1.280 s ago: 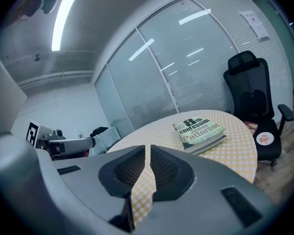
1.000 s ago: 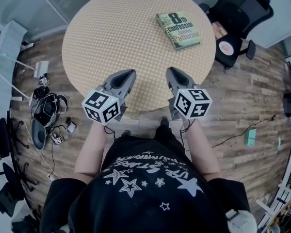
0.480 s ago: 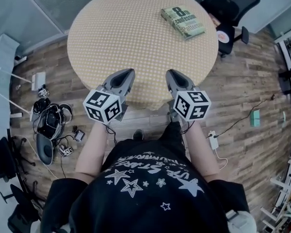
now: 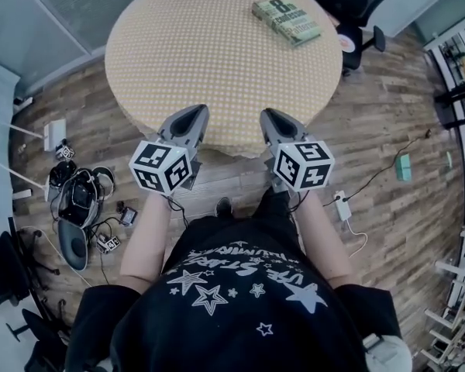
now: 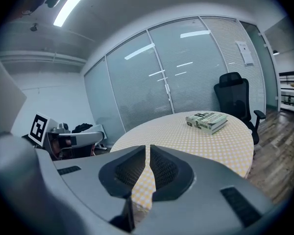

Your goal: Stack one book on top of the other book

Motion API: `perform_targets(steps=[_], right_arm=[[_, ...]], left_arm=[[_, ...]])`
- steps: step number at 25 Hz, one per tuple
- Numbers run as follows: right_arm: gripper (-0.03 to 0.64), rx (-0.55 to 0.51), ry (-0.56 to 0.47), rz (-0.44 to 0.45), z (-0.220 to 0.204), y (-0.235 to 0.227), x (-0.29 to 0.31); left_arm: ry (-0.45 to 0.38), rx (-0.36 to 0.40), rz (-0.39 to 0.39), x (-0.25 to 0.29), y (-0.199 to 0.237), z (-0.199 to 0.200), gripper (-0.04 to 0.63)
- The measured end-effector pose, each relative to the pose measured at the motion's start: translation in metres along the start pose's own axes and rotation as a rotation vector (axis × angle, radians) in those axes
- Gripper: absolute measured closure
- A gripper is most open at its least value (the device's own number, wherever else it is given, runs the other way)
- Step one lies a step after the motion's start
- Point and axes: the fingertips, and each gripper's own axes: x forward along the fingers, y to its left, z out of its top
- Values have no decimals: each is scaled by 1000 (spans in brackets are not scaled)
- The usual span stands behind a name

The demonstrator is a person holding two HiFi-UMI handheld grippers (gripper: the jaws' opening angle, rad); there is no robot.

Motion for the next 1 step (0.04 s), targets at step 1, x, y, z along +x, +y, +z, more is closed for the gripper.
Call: perform_targets(steps=[1], right_arm=[[572, -3, 1, 2, -1, 6, -2]], left_arm=[[1, -1, -3, -5, -1, -1, 586]])
